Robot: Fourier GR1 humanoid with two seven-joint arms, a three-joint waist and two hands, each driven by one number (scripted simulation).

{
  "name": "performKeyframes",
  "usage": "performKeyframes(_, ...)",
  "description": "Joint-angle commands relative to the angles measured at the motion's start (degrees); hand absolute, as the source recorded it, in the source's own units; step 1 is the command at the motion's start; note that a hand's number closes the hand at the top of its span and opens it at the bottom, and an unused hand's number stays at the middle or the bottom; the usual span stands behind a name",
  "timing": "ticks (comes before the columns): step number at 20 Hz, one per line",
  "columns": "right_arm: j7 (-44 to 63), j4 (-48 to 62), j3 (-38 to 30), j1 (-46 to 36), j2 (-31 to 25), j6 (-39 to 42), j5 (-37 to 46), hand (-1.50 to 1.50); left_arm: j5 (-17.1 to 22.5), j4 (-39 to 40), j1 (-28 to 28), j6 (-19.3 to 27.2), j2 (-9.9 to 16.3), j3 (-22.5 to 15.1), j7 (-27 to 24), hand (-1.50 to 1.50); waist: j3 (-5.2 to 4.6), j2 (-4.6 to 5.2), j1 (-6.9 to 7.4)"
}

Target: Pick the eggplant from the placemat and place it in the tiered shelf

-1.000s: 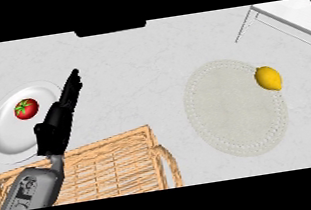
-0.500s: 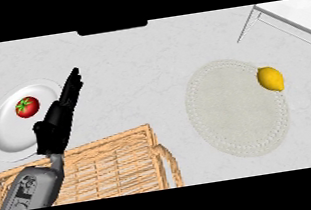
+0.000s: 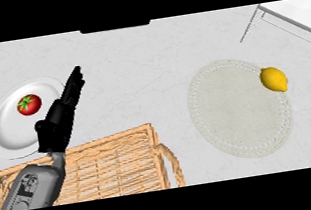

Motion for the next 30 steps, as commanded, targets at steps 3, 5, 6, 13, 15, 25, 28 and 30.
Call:
performKeyframes(3, 3.8, -5.3, -5.2, 2.8, -1.0, -13.0, -2.8, 1.50, -0.8, 2.4, 2.6, 0.5, -1.5, -0.9, -1.0, 0.00, -0.55, 0.35, 0.00)
performKeyframes(5, 0.1, -5.1, -7.5, 7.3, -2.6, -16.9, -4.5, 1.50, 0.2, 1.9, 2.9, -0.7, -1.6, -0.7, -1.4, 0.00, -0.52, 0.43, -0.09)
performKeyframes(6, 1.8, -4.8, -6.9, 5.7, -1.5, -16.3, -2.7, 1.50, 0.5, 1.4, 2.4, -0.8, -0.7, 0.6, -0.3, 0.00, -0.56, 0.46, 0.52)
performKeyframes(13, -3.2, -5.9, -10.7, 9.4, -3.4, -19.9, -5.0, 1.50, -1.6, 1.4, 3.9, 0.5, -3.0, -1.2, -2.0, 0.00, -0.57, 0.41, 0.46)
performKeyframes(15, 4.3, -2.3, -10.3, 11.3, -6.6, -8.6, -0.7, 1.50, 0.3, 1.9, 2.6, -1.5, -0.9, 0.6, -0.6, 0.00, -0.71, 0.17, -0.62)
performKeyframes(25, 13.1, -10.8, -13.3, 13.1, -3.5, -10.4, 4.5, -1.50, -2.3, 2.0, 3.3, 1.5, -3.2, -0.5, -0.9, 0.00, -0.64, -0.15, -0.72)
performKeyframes(28, 10.5, -14.0, -15.5, 16.2, -2.9, -14.1, 3.3, -1.50, 0.5, 1.1, 0.3, -1.1, -1.3, 2.1, 2.8, 0.00, -0.58, -0.15, -0.99)
performKeyframes(30, 10.2, -17.1, -16.8, 17.1, -1.1, -15.6, 2.7, -1.50, -1.0, 1.0, 3.5, 0.9, -2.9, 0.6, 0.3, 0.00, -0.60, -0.35, -1.15)
